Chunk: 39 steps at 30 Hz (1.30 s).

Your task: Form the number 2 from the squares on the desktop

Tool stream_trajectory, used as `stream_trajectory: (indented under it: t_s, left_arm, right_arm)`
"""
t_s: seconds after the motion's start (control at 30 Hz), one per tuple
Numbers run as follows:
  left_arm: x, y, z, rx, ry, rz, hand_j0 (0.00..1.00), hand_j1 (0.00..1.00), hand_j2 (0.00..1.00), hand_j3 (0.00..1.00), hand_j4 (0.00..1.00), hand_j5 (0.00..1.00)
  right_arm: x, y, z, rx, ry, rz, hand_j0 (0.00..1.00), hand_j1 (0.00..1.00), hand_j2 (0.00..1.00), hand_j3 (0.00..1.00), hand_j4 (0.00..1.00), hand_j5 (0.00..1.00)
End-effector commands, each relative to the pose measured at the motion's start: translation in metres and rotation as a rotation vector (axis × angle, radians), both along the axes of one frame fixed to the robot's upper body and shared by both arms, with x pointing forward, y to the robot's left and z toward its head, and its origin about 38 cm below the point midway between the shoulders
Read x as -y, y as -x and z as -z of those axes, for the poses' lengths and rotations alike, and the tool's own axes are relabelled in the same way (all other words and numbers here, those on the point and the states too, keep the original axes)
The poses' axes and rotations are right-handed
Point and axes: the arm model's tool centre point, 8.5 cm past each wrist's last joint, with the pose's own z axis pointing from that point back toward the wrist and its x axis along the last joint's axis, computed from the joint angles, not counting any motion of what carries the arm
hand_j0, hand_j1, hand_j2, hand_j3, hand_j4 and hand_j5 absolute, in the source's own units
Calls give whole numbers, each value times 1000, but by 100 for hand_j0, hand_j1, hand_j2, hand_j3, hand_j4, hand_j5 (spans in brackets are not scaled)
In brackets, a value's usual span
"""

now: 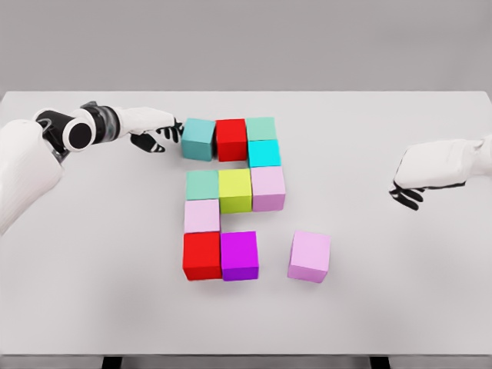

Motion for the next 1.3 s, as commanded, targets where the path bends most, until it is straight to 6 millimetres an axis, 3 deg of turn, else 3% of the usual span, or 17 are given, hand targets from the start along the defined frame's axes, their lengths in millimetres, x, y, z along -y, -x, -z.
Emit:
stream_trajectory:
  t_s: [0.0, 0.1, 0.3, 0.7, 0.77, 0.8, 0.87, 0.97, 1.0, 1.03, 1.1, 1.2, 1.27]
  left_arm:
    - [2, 1, -1, -3, 12, 7, 62, 62, 62, 62, 62, 62]
    - [2, 2, 0, -10, 24, 6, 62, 62, 62, 62, 62, 62]
    - [3, 1, -1, -9, 27, 5, 62, 62, 62, 62, 62, 62]
    - [7, 3, -1, -14, 47, 15, 62, 62, 62, 62, 62, 62]
    - [6, 3, -1, -15, 42, 12, 67, 67, 67, 67, 67, 67]
    - [4, 3, -1, -14, 39, 8, 75, 75, 75, 75, 75, 75]
    - [-5, 2, -2, -11, 29, -11, 100, 100, 100, 100, 100, 100]
    - [-53, 1, -21, 17, 5, -80, 100, 100, 100, 100, 100, 100]
    - [-74, 4, -38, 55, 29, -101, 100, 100, 100, 100, 100, 100]
    - [-91, 13, -55, 100, 28, -58, 100, 100, 100, 100, 100, 100]
    - [-132, 37, -71, 118, 53, 26, 100, 100, 100, 100, 100, 100]
    - [-151, 49, -71, 100, 61, 6, 100, 100, 100, 100, 100, 100]
    - [-152, 52, -68, 93, 62, 7, 100, 100, 100, 100, 100, 100]
  right_arm:
    - [16, 33, 58, -201, 47, 23, 15, 15, 15, 15, 15, 15]
    - [9, 39, 71, -238, 41, 7, 13, 13, 13, 13, 13, 13]
    - [-43, 32, 79, -245, 2, -120, 13, 13, 13, 13, 13, 13]
    - [-85, 26, 79, -237, -28, -219, 13, 13, 13, 13, 13, 13]
    - [-87, 27, 80, -241, -31, -221, 13, 13, 13, 13, 13, 13]
    - [-89, 27, 81, -243, -33, -227, 13, 13, 13, 13, 13, 13]
    - [-89, 27, 82, -245, -33, -227, 13, 13, 13, 13, 13, 13]
    - [-94, 28, 84, -249, -36, -238, 13, 13, 13, 13, 13, 13]
    - [-97, 28, 84, -249, -38, -244, 13, 13, 13, 13, 13, 13]
    - [-97, 28, 84, -249, -38, -246, 13, 13, 13, 13, 13, 13]
    - [-98, 28, 84, -250, -40, -247, 13, 13, 13, 13, 13, 13]
    - [-104, 28, 84, -249, -43, -260, 13, 13, 13, 13, 13, 13]
    - [-107, 28, 83, -246, -45, -269, 13, 13, 13, 13, 13, 13]
